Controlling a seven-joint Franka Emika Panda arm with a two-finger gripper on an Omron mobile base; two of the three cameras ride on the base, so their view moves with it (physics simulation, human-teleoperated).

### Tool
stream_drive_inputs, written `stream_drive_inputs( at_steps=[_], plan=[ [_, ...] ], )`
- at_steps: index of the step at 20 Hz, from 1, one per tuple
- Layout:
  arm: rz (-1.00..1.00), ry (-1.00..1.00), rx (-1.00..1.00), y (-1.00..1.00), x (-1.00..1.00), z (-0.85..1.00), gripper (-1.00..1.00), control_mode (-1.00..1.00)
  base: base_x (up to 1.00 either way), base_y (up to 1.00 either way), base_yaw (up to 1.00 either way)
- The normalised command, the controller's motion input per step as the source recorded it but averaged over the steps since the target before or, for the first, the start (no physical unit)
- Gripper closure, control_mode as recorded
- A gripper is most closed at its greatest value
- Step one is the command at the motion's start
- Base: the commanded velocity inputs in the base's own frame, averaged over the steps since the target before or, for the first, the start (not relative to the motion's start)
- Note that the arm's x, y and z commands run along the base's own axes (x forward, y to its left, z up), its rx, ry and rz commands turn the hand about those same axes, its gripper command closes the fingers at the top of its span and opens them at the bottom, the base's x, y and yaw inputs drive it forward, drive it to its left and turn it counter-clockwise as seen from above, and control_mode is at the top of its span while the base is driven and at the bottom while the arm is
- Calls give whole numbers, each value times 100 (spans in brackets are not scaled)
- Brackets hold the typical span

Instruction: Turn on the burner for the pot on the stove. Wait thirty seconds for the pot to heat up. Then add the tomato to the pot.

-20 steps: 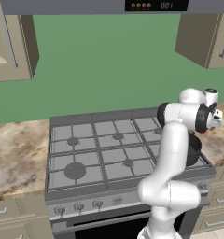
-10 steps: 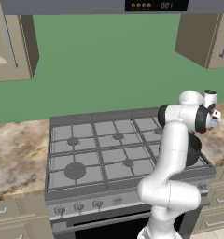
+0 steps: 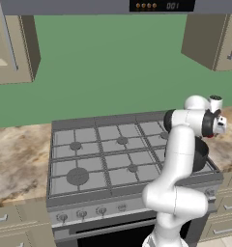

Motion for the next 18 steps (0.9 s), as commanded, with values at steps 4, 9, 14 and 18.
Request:
stream_drive_inputs(
  at_steps=[4,9,14,18],
  plan=[
    [0,0,0,0,-3,-17,100,-100,0,0,0],
    [0,0,0,0,0,-12,100,-100,0,0,0],
    [0,-3,0,11,-21,1,100,-100,0,0,0],
    [0,-12,-1,23,-55,32,100,-100,0,0,0]
  ],
)
